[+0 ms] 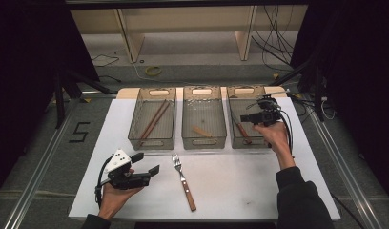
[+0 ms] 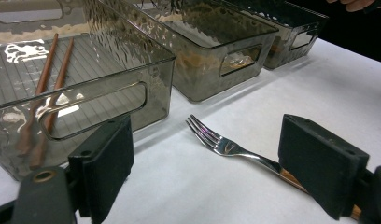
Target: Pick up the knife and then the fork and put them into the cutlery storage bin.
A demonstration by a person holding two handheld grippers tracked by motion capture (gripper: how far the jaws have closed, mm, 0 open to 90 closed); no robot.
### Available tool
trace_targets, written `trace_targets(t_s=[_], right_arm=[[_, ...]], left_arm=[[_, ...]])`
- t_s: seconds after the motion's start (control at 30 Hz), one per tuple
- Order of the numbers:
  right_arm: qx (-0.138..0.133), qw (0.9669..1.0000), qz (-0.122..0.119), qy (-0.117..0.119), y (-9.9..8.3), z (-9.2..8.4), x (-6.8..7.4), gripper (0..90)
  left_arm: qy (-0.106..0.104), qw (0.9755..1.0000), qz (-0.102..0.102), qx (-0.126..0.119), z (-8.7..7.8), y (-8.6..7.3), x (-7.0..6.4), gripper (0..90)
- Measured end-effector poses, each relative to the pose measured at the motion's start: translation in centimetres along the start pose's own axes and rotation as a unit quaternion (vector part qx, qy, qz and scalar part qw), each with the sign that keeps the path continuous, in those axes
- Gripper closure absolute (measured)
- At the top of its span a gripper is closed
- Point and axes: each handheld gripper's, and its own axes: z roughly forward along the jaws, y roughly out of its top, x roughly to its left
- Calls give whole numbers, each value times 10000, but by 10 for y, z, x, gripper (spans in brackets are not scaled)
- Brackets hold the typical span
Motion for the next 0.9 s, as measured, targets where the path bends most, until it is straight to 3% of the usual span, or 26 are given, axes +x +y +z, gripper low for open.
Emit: trace_targets(t_s=[0.27,0.53,0.9], right_arm=[[-311,9983,-372,313,-16,-19,23,385],[-668,9927,-797,615,-53,-38,52,360],[-1036,9863,-852,960,-98,-47,63,343]], left_arm=[[-68,10000,-68,-23,0,1,0,176],[-164,9998,-134,-11,0,2,-1,176],[-456,9988,-96,162,6,6,-13,176]])
